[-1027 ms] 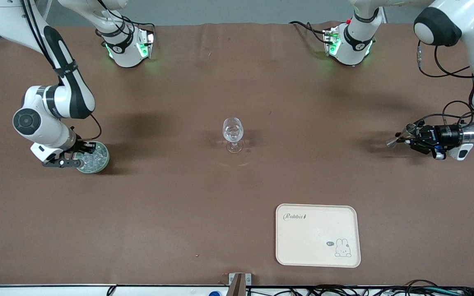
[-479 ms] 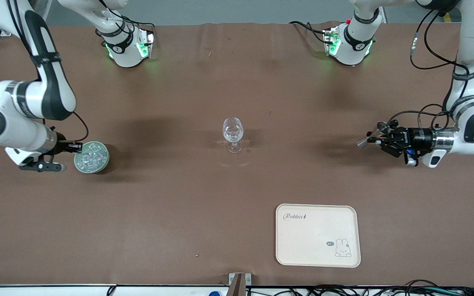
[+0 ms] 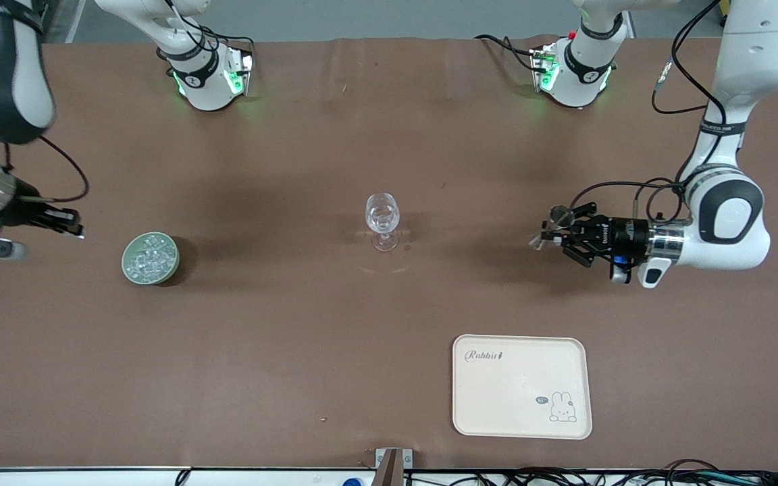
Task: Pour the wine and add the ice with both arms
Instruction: 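Carry the jigger to the glass with the left gripper while the right gripper lifts ice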
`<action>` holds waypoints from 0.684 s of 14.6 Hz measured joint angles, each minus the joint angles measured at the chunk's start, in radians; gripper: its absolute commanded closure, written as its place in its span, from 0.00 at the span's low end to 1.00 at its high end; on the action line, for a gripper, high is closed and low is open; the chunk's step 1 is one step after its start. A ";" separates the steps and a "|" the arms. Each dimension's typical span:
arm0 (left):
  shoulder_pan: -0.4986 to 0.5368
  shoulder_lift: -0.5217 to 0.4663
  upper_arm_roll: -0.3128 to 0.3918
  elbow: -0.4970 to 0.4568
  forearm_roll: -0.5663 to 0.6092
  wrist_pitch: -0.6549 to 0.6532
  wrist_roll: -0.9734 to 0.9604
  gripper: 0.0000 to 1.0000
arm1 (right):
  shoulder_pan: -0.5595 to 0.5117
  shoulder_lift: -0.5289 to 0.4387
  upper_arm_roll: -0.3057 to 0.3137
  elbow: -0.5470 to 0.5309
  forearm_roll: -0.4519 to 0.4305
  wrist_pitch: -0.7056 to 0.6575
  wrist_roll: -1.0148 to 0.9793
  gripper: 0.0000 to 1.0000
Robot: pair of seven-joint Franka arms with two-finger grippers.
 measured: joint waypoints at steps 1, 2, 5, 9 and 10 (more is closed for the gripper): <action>0.000 -0.016 -0.041 -0.002 0.001 0.041 -0.030 0.99 | -0.003 -0.012 -0.001 0.040 0.000 -0.032 0.000 0.99; 0.000 -0.032 -0.086 -0.004 0.003 0.084 -0.061 0.99 | -0.006 -0.028 -0.002 0.067 0.001 -0.051 0.000 0.99; -0.002 -0.070 -0.208 -0.009 0.007 0.202 -0.166 0.99 | -0.016 -0.089 -0.003 0.092 0.004 -0.074 0.001 0.99; -0.001 -0.093 -0.326 -0.017 0.058 0.314 -0.255 1.00 | -0.063 -0.146 0.002 0.101 0.069 -0.149 -0.001 0.99; -0.001 -0.094 -0.360 -0.018 0.079 0.358 -0.290 1.00 | -0.073 -0.149 0.009 0.105 0.074 -0.155 -0.002 0.99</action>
